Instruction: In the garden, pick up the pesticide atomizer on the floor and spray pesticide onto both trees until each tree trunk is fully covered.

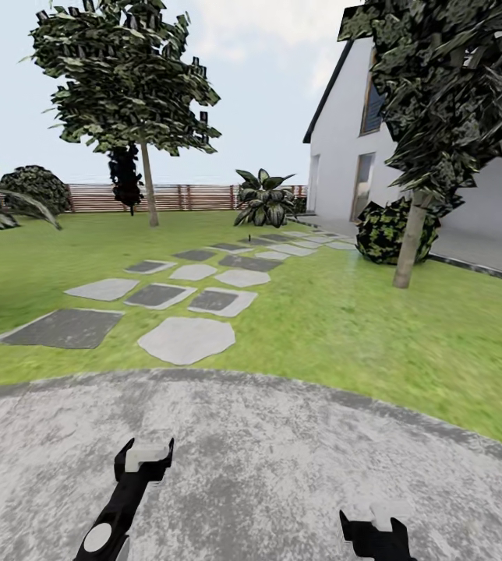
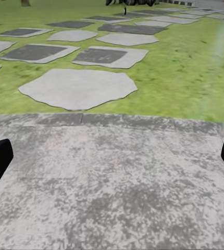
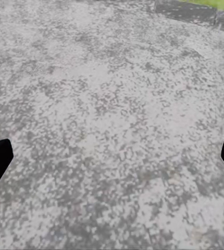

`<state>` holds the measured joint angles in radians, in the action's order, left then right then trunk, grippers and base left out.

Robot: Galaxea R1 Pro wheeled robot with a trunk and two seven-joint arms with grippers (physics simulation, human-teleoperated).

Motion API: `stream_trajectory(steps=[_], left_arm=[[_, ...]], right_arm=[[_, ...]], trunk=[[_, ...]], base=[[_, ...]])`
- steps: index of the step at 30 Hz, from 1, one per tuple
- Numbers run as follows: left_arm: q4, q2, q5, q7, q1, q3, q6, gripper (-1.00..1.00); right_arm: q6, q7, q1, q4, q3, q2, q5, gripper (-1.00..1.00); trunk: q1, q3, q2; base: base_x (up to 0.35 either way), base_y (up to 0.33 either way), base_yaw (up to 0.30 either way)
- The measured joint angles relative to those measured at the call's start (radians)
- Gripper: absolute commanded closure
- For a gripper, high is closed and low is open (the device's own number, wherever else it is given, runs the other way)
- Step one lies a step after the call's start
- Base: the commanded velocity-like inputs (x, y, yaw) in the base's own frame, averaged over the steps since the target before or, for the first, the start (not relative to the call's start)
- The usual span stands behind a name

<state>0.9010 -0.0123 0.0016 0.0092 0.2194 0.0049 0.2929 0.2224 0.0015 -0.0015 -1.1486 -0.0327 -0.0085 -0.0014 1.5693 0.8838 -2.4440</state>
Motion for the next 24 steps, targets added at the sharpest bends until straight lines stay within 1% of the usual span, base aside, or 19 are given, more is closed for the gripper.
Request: stream_trajectory(steps=[2,5,24], left_arm=[[0.0,0.0,0.0,0.0,0.0,0.0,0.0,-1.0],[0.0,0.0,0.0,0.0,0.0,0.0,0.0,-1.0],[0.0,0.0,0.0,0.0,0.0,0.0,0.0,-1.0]], right_arm=[[0.0,0.0,0.0,0.001,-0.001,0.001,-0.001,-1.0],[0.0,0.0,0.0,0.001,0.0,0.001,-0.003,-1.0],[-0.006,0.0,0.0,0.001,-0.001,0.001,-0.003,-1.0]], trunk=[[0.0,0.0,0.0],[0.0,0.0,0.0],[0.0,0.0,0.0]], base=[[0.335,0.0,-0.212],[0.335,0.0,-0.067],[0.335,0.0,-0.003]])
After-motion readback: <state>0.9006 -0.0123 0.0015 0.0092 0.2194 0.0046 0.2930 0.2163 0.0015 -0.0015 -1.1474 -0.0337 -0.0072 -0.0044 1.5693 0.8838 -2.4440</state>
